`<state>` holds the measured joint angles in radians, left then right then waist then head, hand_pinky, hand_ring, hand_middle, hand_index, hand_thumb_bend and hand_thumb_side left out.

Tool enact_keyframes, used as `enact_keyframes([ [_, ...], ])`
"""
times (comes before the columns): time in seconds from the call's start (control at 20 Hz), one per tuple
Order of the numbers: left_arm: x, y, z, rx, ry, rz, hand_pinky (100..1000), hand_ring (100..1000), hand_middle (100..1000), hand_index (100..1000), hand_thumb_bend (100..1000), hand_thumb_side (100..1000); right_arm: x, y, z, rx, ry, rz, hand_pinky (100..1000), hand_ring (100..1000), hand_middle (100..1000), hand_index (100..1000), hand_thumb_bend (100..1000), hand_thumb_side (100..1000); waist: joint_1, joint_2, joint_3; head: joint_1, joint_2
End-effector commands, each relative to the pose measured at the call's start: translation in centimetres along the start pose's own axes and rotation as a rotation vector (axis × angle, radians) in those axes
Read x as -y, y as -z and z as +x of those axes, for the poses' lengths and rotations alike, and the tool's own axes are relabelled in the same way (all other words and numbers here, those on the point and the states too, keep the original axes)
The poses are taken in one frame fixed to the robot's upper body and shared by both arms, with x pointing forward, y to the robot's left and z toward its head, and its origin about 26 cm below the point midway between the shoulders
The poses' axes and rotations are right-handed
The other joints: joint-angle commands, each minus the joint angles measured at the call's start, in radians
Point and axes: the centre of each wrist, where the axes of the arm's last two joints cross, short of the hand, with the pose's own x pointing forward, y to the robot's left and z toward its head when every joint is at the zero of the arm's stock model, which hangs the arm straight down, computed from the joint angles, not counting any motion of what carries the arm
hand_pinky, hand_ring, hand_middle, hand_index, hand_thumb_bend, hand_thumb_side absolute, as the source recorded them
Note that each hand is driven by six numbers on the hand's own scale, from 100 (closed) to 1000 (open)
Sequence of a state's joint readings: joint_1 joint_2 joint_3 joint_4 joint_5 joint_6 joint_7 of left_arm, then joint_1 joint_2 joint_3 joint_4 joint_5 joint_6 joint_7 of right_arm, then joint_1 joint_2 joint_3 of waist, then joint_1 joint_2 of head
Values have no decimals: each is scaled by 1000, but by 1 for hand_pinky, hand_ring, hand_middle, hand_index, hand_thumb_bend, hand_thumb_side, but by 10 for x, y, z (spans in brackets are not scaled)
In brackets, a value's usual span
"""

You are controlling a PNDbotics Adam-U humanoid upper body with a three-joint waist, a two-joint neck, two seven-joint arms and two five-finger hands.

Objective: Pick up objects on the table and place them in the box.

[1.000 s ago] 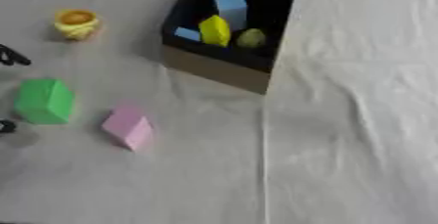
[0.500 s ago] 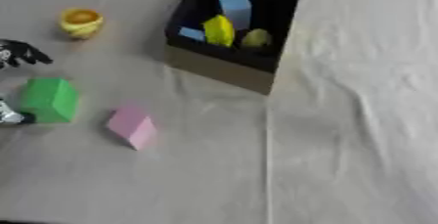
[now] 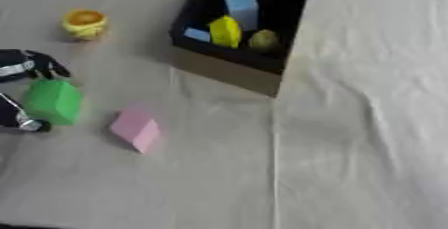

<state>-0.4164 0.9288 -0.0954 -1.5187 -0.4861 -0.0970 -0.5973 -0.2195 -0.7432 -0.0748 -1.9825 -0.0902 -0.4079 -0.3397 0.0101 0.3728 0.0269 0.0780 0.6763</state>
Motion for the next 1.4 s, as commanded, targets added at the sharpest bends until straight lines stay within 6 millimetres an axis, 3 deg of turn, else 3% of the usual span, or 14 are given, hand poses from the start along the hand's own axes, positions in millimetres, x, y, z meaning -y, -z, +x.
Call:
enact_keyframes([
  [0.05,-10,-3,0,0,26,18,779,783,774,840,513,100,3,6,5,23,-2,7,856,840,697,751,100,634,15,-18,-1,5,-7],
  [0.25,-12,-2,4,11,24,26,739,732,711,788,411,100,2,5,5,17,-2,7,857,840,692,751,100,634,15,-18,-1,4,-2],
  [0.55,-23,-9,17,48,31,81,630,576,534,635,210,100,2,4,5,15,-2,6,857,841,690,751,100,633,16,-19,4,1,-3],
  [1.1,-92,-53,104,305,236,338,597,549,511,603,169,100,5,4,5,16,-12,12,856,840,689,751,100,633,21,-33,15,-25,7],
  [1.4,-130,-42,151,538,209,421,594,522,489,574,100,100,3,16,9,44,17,42,855,840,691,751,100,631,31,-46,-8,-12,3],
])
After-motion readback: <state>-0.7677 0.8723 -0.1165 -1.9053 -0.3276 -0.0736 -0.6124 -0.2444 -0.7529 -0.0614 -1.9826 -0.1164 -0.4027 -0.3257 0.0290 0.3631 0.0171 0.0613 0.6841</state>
